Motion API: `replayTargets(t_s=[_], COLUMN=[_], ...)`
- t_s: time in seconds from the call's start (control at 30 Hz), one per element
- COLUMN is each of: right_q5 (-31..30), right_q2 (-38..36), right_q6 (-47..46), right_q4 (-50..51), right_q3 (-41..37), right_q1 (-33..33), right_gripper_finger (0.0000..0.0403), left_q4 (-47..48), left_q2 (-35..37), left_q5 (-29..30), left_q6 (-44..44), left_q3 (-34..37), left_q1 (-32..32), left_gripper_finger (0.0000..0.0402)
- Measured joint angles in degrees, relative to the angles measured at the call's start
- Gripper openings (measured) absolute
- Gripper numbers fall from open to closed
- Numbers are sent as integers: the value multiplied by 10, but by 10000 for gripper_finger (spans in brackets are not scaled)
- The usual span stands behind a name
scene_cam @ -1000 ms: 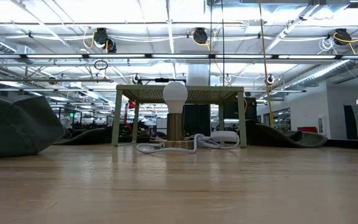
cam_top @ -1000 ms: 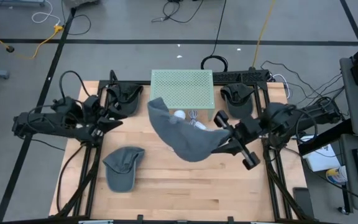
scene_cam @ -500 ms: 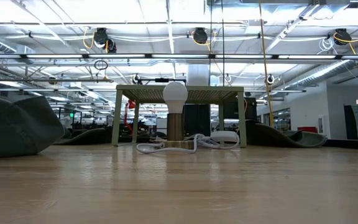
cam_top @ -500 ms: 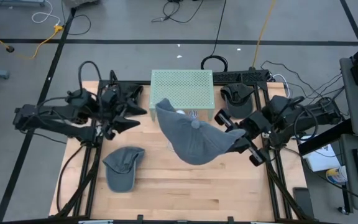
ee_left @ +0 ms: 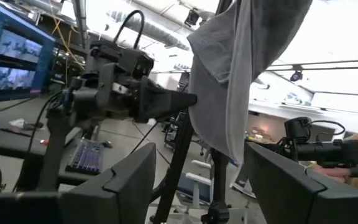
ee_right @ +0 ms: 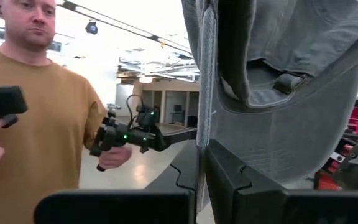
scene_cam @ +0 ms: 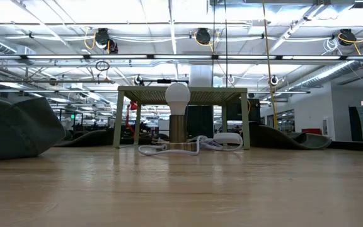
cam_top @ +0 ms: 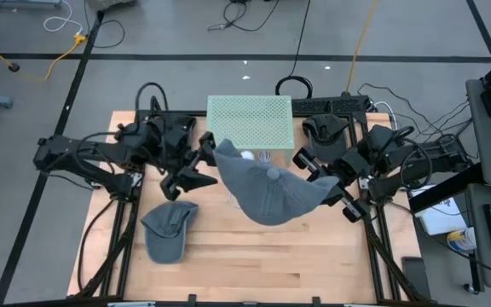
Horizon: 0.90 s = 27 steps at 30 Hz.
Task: Pick & Place hat
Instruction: Put the right gray cap on the shelf
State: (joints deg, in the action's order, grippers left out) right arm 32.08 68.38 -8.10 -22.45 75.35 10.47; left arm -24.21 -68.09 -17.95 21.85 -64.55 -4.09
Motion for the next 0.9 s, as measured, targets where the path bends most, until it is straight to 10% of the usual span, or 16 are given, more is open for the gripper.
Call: replayTargets(t_s=[0.9], right_q5=[27], right_q2=[0], right_q6=[3], right_q4=[12], right_q3=[0], right_q1=[-11], right_gripper_finger=[6], left_q4=[-1], left_q2=[-115], left_q5=[-18], left_q6=[-3], left_q3=[-133], left_q1=[-58], left_gripper_finger=[211])
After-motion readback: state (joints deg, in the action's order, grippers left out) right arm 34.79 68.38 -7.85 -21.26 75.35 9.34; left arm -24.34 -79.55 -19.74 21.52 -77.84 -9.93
